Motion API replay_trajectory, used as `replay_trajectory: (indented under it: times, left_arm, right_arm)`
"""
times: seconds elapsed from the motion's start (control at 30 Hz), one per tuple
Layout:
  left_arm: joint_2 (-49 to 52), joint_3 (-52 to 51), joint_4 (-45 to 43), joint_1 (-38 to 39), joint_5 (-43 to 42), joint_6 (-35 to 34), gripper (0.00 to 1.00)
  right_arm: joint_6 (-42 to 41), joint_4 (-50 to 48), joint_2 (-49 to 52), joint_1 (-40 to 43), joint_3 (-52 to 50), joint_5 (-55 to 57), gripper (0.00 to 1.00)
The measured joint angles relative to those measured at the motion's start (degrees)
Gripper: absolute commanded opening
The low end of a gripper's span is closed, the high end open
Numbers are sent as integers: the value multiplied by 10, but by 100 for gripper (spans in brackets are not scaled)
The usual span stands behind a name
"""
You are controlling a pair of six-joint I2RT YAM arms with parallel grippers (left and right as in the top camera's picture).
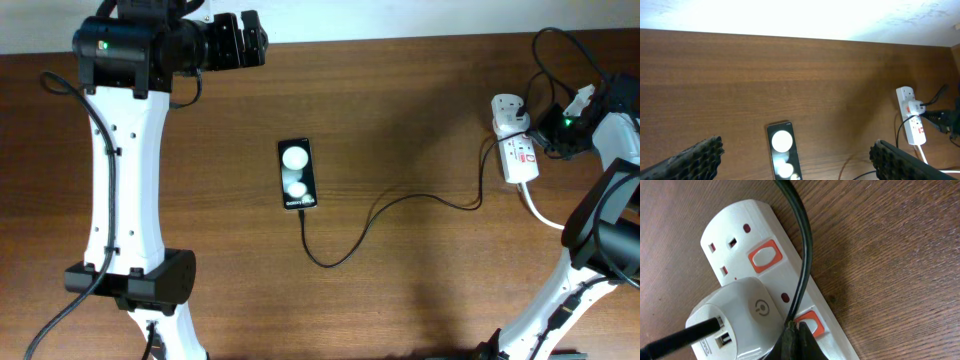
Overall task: Plug charger to phone and switch on socket
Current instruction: 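Press the orange switch beside the charger with the right gripper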
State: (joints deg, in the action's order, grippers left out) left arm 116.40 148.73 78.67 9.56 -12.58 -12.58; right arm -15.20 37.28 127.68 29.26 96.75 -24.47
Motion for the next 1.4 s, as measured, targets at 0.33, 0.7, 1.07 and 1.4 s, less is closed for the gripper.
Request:
replay_trajectory:
  times: [0.33,0.7,1.07,1.4]
  left_arm:
    - [0,0,0,0,0,0,99]
    - [0,0,0,0,0,0,99]
    - [0,0,0,0,0,0,99]
    - [0,0,0,0,0,0,99]
  right_arm:
    - [-10,-2,0,-9,0,21,4]
    - [-26,-1,0,-12,0,28,4]
    - [-28,23,15,-15,22,33,4]
    - [-37,52,13,-21,26,44,4]
